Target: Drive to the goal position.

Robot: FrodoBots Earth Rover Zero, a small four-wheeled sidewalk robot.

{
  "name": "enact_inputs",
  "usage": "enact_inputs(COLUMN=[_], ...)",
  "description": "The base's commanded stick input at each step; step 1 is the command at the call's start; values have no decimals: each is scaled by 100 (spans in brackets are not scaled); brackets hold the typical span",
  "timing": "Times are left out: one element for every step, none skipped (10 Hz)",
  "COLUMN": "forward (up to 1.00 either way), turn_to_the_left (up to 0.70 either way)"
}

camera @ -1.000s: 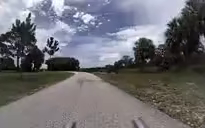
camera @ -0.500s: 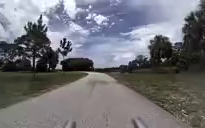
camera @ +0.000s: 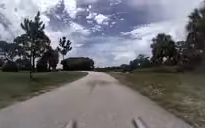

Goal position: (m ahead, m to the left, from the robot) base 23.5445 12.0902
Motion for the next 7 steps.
enact_inputs(forward=[85, 85, 85, 85, 85, 85, 85], turn_to_the_left=[0, 0, 0, 0, 0, 0, 0])
